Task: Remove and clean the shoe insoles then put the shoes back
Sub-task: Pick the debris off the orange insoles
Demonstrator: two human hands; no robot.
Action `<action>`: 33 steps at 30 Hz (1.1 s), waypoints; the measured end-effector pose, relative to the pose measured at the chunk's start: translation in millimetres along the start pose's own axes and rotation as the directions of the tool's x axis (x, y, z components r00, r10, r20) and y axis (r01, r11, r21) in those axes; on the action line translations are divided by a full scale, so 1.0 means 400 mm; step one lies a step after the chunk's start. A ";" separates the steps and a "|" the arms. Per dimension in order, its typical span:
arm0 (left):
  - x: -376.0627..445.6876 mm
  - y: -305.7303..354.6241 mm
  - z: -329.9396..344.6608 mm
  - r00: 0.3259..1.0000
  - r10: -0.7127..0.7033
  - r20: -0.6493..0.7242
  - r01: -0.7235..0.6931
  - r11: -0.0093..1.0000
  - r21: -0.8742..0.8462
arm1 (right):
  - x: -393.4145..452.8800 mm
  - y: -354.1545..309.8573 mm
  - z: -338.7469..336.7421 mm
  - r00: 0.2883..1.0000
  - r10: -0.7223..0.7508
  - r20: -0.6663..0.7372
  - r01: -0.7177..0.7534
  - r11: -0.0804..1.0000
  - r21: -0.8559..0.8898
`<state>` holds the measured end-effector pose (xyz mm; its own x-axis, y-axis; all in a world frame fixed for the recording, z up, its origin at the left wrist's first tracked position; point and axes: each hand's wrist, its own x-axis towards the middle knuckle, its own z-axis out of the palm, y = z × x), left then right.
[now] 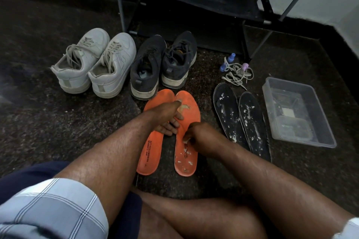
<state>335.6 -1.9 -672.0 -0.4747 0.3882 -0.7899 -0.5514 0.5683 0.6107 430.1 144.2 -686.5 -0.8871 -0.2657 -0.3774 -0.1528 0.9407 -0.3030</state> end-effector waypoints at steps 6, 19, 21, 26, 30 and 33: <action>0.000 -0.004 0.000 1.000 0.003 -0.008 -0.003 1.000 -0.008 | 0.000 0.010 -0.011 0.994 0.095 -0.054 -0.096 0.995 -0.010; -0.004 -0.003 0.000 1.000 0.001 -0.004 -0.001 1.000 -0.004 | -0.005 -0.013 0.010 1.000 0.010 -0.012 -0.009 0.999 0.033; -0.004 -0.003 -0.001 1.000 0.007 -0.005 -0.006 1.000 0.001 | 0.001 0.002 -0.001 0.998 0.029 -0.063 -0.025 0.998 0.051; -0.005 -0.002 0.000 1.000 0.010 -0.007 -0.010 1.000 0.004 | 0.013 0.023 0.007 0.993 0.042 -0.109 -0.042 0.999 -0.004; -0.004 -0.001 0.002 1.000 -0.006 0.000 0.006 1.000 -0.004 | 0.005 0.003 0.013 0.998 -0.018 -0.055 0.020 1.000 0.019; -0.003 -0.002 0.002 1.000 0.001 -0.005 -0.001 1.000 -0.002 | 0.023 0.051 0.001 0.972 0.098 -0.213 -0.091 0.995 0.043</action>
<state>337.1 -2.2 -671.8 -0.4790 0.3853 -0.7887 -0.5524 0.5660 0.6120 419.0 160.7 -696.4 -0.9702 -0.1211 -0.2101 -0.0527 0.9510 -0.3048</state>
